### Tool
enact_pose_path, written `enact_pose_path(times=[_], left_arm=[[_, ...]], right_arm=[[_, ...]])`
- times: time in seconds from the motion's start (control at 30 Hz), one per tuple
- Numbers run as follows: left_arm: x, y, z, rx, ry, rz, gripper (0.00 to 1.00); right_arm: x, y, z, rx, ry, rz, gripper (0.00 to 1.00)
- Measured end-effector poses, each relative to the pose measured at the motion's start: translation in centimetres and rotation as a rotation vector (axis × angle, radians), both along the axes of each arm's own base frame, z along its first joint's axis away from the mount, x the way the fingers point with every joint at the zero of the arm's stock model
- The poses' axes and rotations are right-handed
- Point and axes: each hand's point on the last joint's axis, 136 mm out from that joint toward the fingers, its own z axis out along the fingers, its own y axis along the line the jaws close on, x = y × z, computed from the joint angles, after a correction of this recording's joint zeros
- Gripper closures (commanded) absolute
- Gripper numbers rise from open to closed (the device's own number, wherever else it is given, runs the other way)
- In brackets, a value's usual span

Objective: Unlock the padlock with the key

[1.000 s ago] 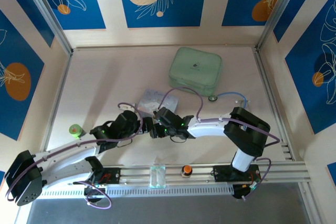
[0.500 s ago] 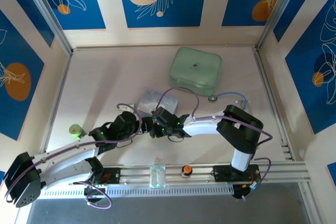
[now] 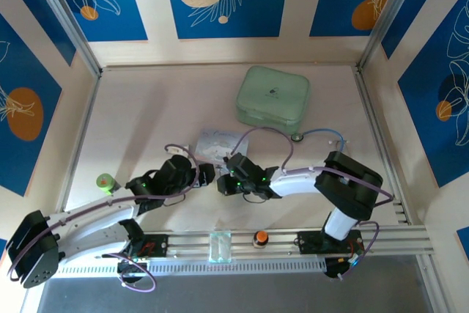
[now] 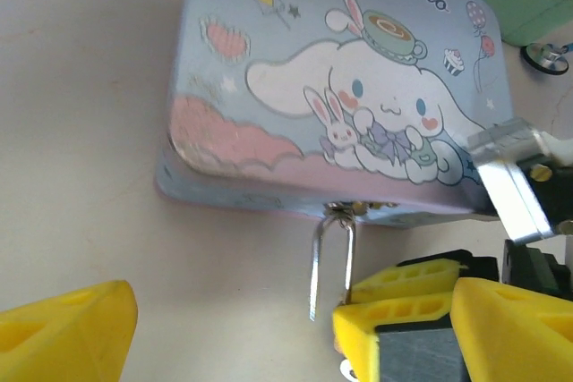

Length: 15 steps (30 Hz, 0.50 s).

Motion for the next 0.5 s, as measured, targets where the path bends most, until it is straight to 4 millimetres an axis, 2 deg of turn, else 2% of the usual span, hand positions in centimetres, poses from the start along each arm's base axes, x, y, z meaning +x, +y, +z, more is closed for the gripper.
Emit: enact_pose_path(times=[0.13,0.27,0.37,0.5], left_arm=[[1.3,-0.5,1.6,0.039,-0.048,-0.003,0.09],[3.6,-1.0,3.0,0.134,-0.120,0.009,0.08],[5.3,-1.3,2.4,0.206,-0.133,0.011,0.09],[7.2,-1.1,0.2,0.323,-0.126,0.026,0.10]], right_arm=[[-0.1,-1.0,0.4,0.052,0.017,-0.018,0.82],[-0.1,-1.8,0.6,0.083,0.028,-0.038,0.83],[-0.2,-2.2,0.7,0.108,0.040,-0.053,0.83],[-0.2,-2.3,1.0,0.139,0.054,-0.075,0.84]])
